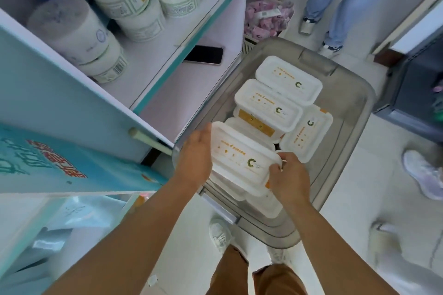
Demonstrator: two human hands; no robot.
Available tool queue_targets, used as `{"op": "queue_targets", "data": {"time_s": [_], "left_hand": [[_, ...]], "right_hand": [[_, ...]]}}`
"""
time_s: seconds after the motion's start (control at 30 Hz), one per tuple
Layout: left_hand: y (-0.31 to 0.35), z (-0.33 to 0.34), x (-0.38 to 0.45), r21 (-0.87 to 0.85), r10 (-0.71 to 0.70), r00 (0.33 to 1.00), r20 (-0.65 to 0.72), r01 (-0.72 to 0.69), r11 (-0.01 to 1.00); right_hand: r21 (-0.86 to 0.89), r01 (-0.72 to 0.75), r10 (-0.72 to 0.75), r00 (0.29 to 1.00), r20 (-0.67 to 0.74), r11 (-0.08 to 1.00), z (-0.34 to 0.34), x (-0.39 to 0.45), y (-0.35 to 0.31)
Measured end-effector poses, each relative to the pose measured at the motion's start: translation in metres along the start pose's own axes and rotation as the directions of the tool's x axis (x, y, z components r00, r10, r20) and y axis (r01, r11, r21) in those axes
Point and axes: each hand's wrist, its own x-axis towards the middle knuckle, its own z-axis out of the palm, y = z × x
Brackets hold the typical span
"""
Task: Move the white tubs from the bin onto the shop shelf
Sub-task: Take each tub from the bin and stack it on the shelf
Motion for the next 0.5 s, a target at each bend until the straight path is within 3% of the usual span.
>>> {"op": "queue_targets", "data": {"time_s": [0.27, 0.37, 0.5], "left_hand": [[0.034, -0.040, -0.044, -0.065, -0.119, 0.971, -0.209, 0.108, 0.992], [0.045, -0.058, -0.068, -0.214, -0.240, 0.923, -0.302, 0.180, 0.960], [0.052, -0.084, -0.103, -0.299, -0.376, 0.835, -0.402, 0.268, 0.916]], "right_hand": [[0.024, 0.152, -0.152, 0.988, -0.015, 0.988, -0.062, -0.003, -0.022], [0.086, 0.255, -0.261, 0.963, 0.067, 0.963, -0.082, -0.013, -0.035], [0.106, 0.440, -0.452, 0.876, 0.169, 0.892, -0.104, -0.031, -0.058]]}}
